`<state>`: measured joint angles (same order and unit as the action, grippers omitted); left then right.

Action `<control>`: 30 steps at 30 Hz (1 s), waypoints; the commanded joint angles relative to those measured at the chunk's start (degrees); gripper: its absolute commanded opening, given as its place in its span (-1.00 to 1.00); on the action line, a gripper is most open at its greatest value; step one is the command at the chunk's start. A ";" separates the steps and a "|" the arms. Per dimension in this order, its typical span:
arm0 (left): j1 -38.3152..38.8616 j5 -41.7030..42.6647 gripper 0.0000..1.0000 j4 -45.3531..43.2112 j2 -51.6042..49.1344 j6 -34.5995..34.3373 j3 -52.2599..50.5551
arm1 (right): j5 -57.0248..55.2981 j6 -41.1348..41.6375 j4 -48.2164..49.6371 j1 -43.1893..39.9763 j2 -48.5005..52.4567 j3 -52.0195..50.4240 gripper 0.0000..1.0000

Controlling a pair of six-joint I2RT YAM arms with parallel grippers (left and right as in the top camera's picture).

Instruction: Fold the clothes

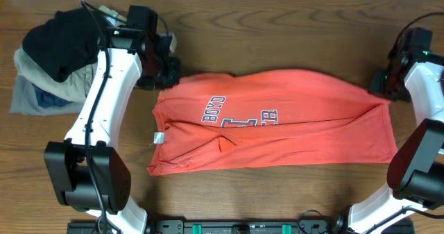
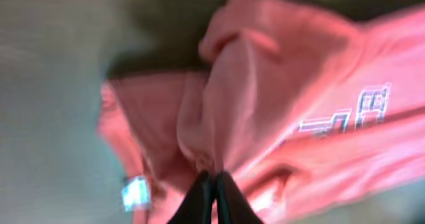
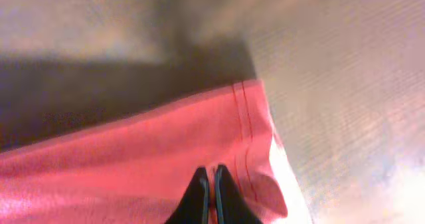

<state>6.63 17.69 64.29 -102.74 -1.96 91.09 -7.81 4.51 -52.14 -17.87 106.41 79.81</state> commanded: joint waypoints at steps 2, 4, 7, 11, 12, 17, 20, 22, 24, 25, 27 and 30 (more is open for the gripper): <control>-0.09 -0.39 -0.88 4.52 0.13 -0.66 -1.38 | -4.46 0.26 -5.22 0.11 -0.42 -0.04 -0.96; -0.11 -0.46 -0.88 6.25 0.13 -0.66 -2.38 | -5.57 0.72 -7.30 -0.17 -0.42 -0.04 -0.94; -0.09 -1.88 -0.89 8.87 0.13 -0.68 -3.34 | -9.14 1.95 -9.68 -0.92 -0.42 -0.04 -0.88; -0.15 -5.42 -0.88 12.00 0.13 -0.68 -3.98 | -9.81 2.80 -10.69 -2.80 -0.42 -0.04 -0.81; -0.15 -5.51 -0.88 12.02 0.13 -0.68 -4.04 | -9.05 2.78 -10.82 -3.34 -0.42 -0.04 -0.82; -0.13 -5.25 -0.88 7.13 0.13 -0.70 -4.09 | -4.94 2.75 -10.84 -4.57 -0.42 -0.04 -0.84; -0.13 -2.78 0.04 4.09 0.07 -0.70 -4.59 | -4.76 2.75 -10.86 -4.57 -0.42 -0.04 -0.79; -0.13 -2.25 0.25 2.99 -0.07 -0.74 -5.20 | -4.66 2.75 -10.88 -4.57 -0.42 -0.04 -0.76; -0.13 -2.29 0.29 1.64 -0.20 -1.40 -6.51 | -3.48 2.73 -10.91 -4.57 -0.42 -0.04 -0.67; -0.13 -2.27 0.30 0.70 -0.24 -2.25 -7.65 | -2.27 2.73 -11.10 -4.57 -0.42 -0.04 -0.60; -0.13 -2.27 0.29 -0.85 -0.24 -2.97 -9.42 | -0.70 2.71 -11.43 -4.57 -0.42 -0.04 -0.53; -0.13 -1.38 0.29 -4.20 -0.24 -3.30 -13.18 | 0.37 2.69 -12.24 -4.57 -0.42 -0.04 -0.46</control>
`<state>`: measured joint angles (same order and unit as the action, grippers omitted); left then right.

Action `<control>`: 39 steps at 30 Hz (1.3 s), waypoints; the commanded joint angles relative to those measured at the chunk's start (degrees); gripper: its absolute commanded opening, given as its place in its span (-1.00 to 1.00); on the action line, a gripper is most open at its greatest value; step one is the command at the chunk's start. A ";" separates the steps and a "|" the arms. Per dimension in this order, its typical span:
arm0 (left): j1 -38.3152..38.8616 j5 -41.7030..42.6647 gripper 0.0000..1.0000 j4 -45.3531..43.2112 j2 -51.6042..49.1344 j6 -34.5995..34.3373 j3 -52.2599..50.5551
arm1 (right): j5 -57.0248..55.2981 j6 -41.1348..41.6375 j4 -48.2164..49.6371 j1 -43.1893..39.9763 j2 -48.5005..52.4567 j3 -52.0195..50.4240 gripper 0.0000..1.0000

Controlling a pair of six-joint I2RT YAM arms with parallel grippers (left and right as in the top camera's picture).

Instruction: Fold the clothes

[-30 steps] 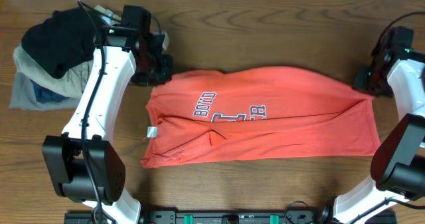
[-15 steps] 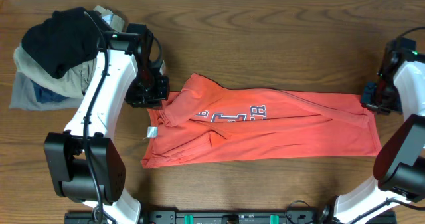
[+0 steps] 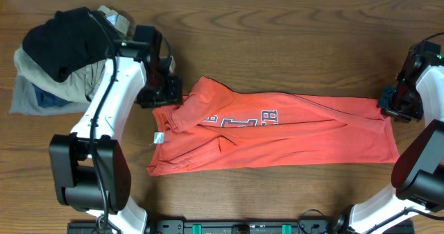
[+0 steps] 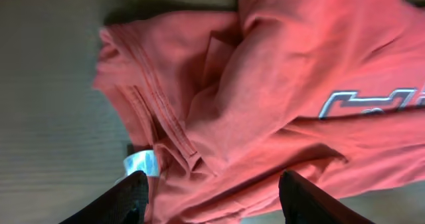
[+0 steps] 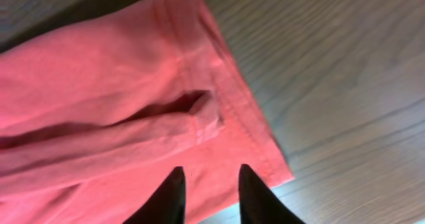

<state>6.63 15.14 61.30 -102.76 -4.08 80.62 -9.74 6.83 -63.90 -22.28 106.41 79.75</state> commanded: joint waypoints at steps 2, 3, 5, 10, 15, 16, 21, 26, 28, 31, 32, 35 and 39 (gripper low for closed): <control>-0.13 2.99 0.28 -3.50 -0.22 -1.16 -4.92 | 2.27 0.37 -0.83 -0.15 -0.42 0.02 -0.44; -0.13 3.58 0.27 -4.70 -0.22 -1.16 -5.84 | 2.29 0.37 -0.90 -0.15 -0.42 0.02 -0.44; -0.13 3.93 0.21 -7.48 -0.22 -1.18 -7.58 | 2.29 0.39 -1.14 -0.15 -0.42 0.00 -0.44; -0.13 3.91 0.16 -13.20 -0.22 -1.20 -10.73 | 2.29 0.37 -2.19 -0.15 -0.42 0.02 -0.44; -0.11 3.93 0.11 -16.33 -0.24 -2.25 -12.55 | 2.29 0.37 -3.30 -0.15 -0.42 0.00 -0.44; -0.07 3.93 0.02 -16.74 -0.24 -2.27 -12.59 | 2.27 0.37 -3.41 -0.15 -0.42 0.02 -0.44; 0.55 3.96 -0.54 -17.31 -0.24 -2.45 -12.63 | 2.27 0.37 -4.28 -0.15 -0.42 0.02 -0.36; 1.22 3.93 -0.87 -17.31 -0.24 -2.43 -12.81 | 2.29 0.37 -4.57 -0.15 -0.39 -0.04 -0.14; 1.20 3.91 -0.87 -17.29 -0.24 -2.43 -12.81 | 2.27 0.37 -4.24 -0.15 -0.37 -0.44 -0.10; 1.05 3.91 -0.87 -17.33 -0.22 -2.43 -12.79 | 2.27 0.39 -2.47 -0.15 -0.37 -1.99 -0.07; 1.05 3.91 -0.88 -17.33 -0.20 -2.43 -12.79 | 2.27 0.39 -1.40 -0.15 -0.37 -2.80 -0.07; 1.05 3.93 -0.88 -17.22 -0.02 -2.23 -12.74 | 2.27 0.44 2.10 -0.15 -0.37 -5.33 -0.10; 1.05 3.91 -0.88 -17.16 1.57 -2.19 -12.72 | 2.27 0.44 5.51 -0.20 -0.37 -8.00 -0.08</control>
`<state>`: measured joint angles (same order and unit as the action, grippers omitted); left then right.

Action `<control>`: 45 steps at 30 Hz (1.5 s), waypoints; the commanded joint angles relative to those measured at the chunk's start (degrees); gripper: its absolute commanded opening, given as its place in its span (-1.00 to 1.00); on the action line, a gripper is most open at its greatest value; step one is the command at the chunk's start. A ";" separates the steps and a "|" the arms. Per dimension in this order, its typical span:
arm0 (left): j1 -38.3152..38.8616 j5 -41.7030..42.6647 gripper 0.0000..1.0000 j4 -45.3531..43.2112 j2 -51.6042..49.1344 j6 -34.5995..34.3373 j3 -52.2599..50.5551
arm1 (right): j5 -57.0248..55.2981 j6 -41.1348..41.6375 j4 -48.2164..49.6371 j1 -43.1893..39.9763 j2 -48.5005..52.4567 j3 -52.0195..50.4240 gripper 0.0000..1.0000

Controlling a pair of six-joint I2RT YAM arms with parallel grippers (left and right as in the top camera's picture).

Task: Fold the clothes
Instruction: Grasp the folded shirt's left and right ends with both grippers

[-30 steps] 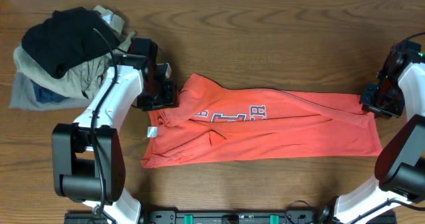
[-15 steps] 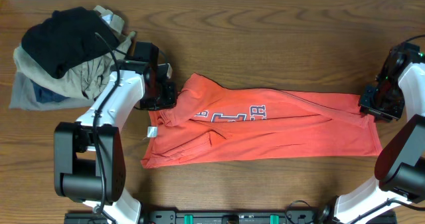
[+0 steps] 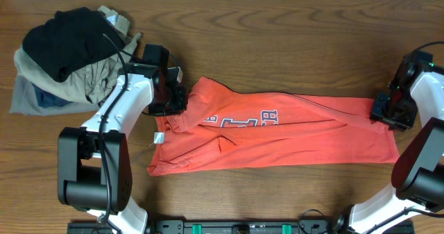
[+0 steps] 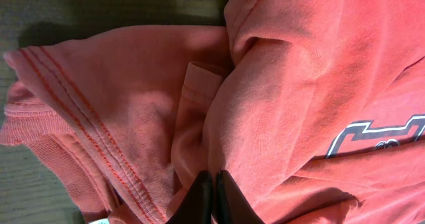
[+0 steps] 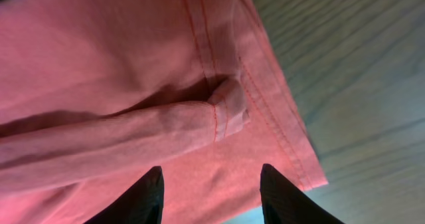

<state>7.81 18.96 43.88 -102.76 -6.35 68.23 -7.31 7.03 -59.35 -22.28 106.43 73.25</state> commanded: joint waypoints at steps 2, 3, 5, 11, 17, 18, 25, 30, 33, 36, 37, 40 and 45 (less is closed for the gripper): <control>-0.13 0.04 -0.88 -0.09 2.43 0.07 -0.31 | -0.15 0.24 1.86 -0.22 -0.39 -2.36 -0.08; -0.13 0.07 -0.88 -0.11 2.73 0.07 -0.28 | -0.15 0.24 2.05 -0.22 -0.39 -2.58 -0.08; -0.13 0.09 -0.88 0.00 2.99 0.04 -0.28 | -0.22 0.24 2.34 -0.26 -0.39 -2.78 -0.07; -0.13 0.09 -0.88 1.70 3.26 0.04 -0.28 | -0.35 0.26 3.13 -1.49 -0.39 -2.78 -0.04; -0.13 0.07 -0.88 1.81 5.46 0.07 0.20 | -0.07 2.40 4.44 -3.39 -0.39 -2.84 -0.05; -0.13 0.04 -0.88 1.81 6.05 0.07 0.33 | 0.28 2.38 4.70 -3.56 -0.37 -2.86 -0.06; -0.13 0.04 -0.87 1.46 8.79 0.07 0.37 | 4.66 2.45 7.48 -3.58 -0.37 -2.89 -0.06; -0.13 0.04 -0.88 1.86 8.79 0.07 0.35 | 4.76 3.74 8.33 -3.58 -0.35 -3.08 -0.17; -0.13 0.04 -0.87 1.92 8.79 0.07 0.35 | 4.74 5.49 9.31 -3.58 -0.35 -3.96 -0.18; -0.13 0.04 -0.88 1.95 8.79 0.07 0.35 | 4.79 6.29 11.06 -3.56 -0.35 -5.73 -0.20; -0.13 0.04 -0.88 1.92 8.79 0.07 0.35 | 4.79 6.29 11.85 -3.58 -0.35 -6.38 -0.20; -0.13 0.04 -0.88 1.92 8.79 0.07 0.35 | 4.76 6.29 13.29 -3.58 -0.35 -7.85 -0.20; -0.13 0.04 -0.88 2.14 8.79 0.07 0.35 | 4.76 6.27 14.69 -3.58 -0.37 -8.48 -0.31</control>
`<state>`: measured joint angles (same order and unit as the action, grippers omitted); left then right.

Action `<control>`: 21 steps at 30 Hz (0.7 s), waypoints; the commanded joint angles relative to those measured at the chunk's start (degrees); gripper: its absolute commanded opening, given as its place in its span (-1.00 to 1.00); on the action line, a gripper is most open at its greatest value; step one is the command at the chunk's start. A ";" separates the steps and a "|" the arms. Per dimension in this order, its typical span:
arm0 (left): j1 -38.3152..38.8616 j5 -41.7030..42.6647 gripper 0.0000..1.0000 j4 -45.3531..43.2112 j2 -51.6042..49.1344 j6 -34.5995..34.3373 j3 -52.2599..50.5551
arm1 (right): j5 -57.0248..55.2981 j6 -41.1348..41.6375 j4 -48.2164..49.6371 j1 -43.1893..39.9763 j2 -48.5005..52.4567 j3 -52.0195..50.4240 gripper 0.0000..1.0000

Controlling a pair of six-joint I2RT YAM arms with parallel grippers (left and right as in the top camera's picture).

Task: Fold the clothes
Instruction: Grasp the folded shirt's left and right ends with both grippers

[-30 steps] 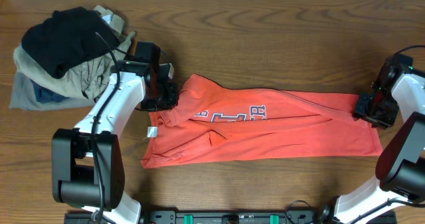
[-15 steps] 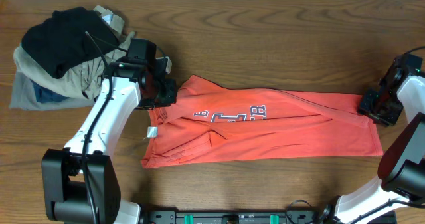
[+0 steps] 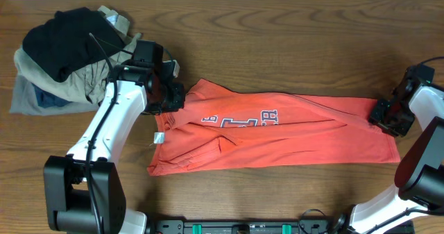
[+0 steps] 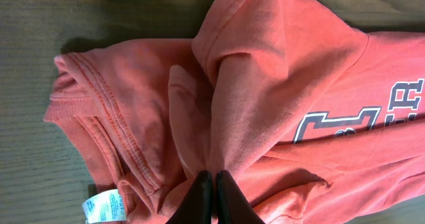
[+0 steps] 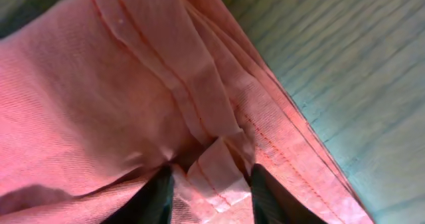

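The orange T-shirt (image 3: 277, 133) with blue lettering lies folded lengthwise as a long band across the table. At its collar end my left gripper (image 3: 168, 98) is shut on a bunched fold of the cloth. In the left wrist view the gripper (image 4: 214, 184) pinches that fold beside the ribbed collar (image 4: 99, 117). At the hem end my right gripper (image 3: 386, 116) is open. In the right wrist view the gripper (image 5: 207, 187) sits low over the shirt, its fingers either side of a small hem fold (image 5: 219, 167).
A pile of dark, khaki and blue clothes (image 3: 62, 53) sits at the far left corner, close behind my left arm. A white care label (image 3: 158, 137) sticks out at the shirt's left edge. Bare wooden table (image 3: 277, 39) surrounds the shirt.
My left gripper stays shut on the fold by the collar, and its camera now sees more of the shirt. My right gripper, still open, has come down close onto the hem fold.
Both grippers were shut on the shirt's far edge, with the shirt spread wide. Then both were open and the far edge lay folded forward, leaving a narrower band. After that the left gripper was shut on a collar fold, and the right gripper stayed open over the hem.
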<state>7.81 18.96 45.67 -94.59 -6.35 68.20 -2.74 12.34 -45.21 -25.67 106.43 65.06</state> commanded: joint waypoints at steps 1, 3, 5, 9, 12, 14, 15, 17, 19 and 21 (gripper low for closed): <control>-0.13 0.02 -0.88 0.37 0.61 0.07 0.37 | 0.20 0.96 0.66 -0.20 -0.37 -0.26 -0.31; -0.13 0.04 -0.87 0.37 0.61 0.07 0.37 | 0.17 0.94 0.70 -0.20 -0.37 -0.24 -0.35; -0.13 0.04 -0.88 0.48 0.61 0.07 0.37 | -0.02 0.94 0.79 -0.20 -0.37 -0.17 -0.41; -0.13 0.04 -0.88 0.52 0.61 0.07 0.37 | -0.22 0.94 0.96 -0.26 -0.37 -0.07 -0.69; -0.13 0.02 -0.87 0.50 0.61 0.07 0.37 | -0.24 0.92 1.18 -0.26 -0.37 -0.02 -0.83; -0.13 -0.17 -0.88 0.52 0.61 0.09 0.37 | -0.26 0.92 1.22 -0.26 -0.37 0.15 -0.90; -0.13 -0.17 -0.87 0.57 0.63 0.11 0.37 | -0.24 0.90 1.11 -0.31 -0.37 0.35 -0.97; -0.22 -0.79 -0.88 1.01 0.98 0.52 0.39 | -0.24 0.87 -0.24 -0.44 -0.39 1.51 -0.98; -0.63 -3.06 -0.88 1.90 1.90 0.50 0.48 | -0.24 0.44 -2.56 -0.79 -0.44 3.58 -0.98; -1.49 -5.11 -0.87 3.28 3.37 0.50 0.74 | -0.48 0.20 -6.40 -1.53 -0.48 7.08 -0.98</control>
<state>7.51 17.54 47.79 -94.21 -6.17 68.20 -2.52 12.99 -49.60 -26.02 106.43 67.61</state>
